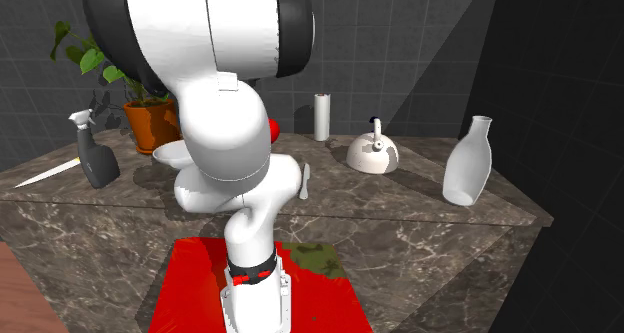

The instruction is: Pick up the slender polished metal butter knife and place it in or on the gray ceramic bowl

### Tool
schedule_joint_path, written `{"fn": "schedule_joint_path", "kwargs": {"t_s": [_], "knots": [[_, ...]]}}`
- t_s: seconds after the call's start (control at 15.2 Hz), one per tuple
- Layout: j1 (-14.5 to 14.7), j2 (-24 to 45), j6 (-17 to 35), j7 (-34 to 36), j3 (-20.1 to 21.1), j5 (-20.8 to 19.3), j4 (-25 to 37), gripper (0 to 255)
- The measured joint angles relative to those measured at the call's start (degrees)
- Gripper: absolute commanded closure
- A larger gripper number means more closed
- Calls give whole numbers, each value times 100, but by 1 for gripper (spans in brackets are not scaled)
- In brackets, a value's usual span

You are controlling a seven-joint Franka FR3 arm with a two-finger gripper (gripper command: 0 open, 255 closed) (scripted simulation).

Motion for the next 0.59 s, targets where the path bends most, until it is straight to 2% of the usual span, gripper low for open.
{"fn": "schedule_joint_path", "kwargs": {"t_s": [0.2,0.59], "knots": [[-57,-96,140,-53,-77,-77,-229,0],[-366,-359,887,-314,-482,-478,-1201,0]]}}
